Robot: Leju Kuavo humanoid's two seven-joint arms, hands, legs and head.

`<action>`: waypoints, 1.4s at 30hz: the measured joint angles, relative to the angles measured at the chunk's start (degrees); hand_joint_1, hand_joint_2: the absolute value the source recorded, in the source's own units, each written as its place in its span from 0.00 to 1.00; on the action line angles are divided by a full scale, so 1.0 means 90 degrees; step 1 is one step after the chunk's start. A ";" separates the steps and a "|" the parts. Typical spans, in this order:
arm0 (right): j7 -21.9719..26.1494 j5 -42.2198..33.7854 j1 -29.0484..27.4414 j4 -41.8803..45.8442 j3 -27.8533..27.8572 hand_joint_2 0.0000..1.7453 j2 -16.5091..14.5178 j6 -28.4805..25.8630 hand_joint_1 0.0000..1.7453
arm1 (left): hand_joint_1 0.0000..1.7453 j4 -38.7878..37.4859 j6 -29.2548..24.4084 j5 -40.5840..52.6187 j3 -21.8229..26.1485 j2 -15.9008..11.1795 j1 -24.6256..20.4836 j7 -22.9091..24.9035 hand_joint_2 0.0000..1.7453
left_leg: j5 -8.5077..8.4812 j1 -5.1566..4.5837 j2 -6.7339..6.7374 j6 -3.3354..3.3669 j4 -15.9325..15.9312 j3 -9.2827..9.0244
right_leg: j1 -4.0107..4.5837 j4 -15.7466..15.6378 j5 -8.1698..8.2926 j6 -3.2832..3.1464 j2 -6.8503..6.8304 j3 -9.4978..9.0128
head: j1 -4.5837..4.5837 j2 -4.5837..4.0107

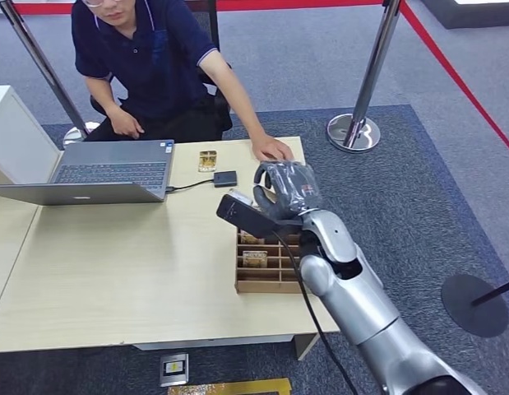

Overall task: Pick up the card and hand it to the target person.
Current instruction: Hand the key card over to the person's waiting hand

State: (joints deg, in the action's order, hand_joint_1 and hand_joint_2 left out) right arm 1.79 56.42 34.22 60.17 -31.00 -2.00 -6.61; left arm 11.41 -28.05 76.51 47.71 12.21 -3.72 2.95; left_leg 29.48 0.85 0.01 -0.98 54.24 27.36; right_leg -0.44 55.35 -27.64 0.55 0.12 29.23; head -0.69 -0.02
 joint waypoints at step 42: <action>-0.0639 0.0475 0.2038 -0.3989 -0.0324 0.00 -0.1747 -0.0262 0.00 | 0.00 0.0000 -0.0062 0.0072 -0.0036 -0.0007 -0.0031 0.0010 0.00 | -0.0007 0.0001 0.0000 -0.0003 0.0002 -0.0001 | 0.0001 0.0003 0.0005 -0.0003 0.0000 0.0001 | 0.0001 -0.0001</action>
State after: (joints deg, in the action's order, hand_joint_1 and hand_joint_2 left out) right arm -3.96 60.70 52.56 24.27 -33.92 -17.73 -8.97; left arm 11.41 -28.61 77.15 47.39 12.15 -4.00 3.04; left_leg 29.42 0.86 0.01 -1.01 54.26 27.35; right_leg -0.43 55.38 -27.60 0.53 0.12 29.24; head -0.68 -0.02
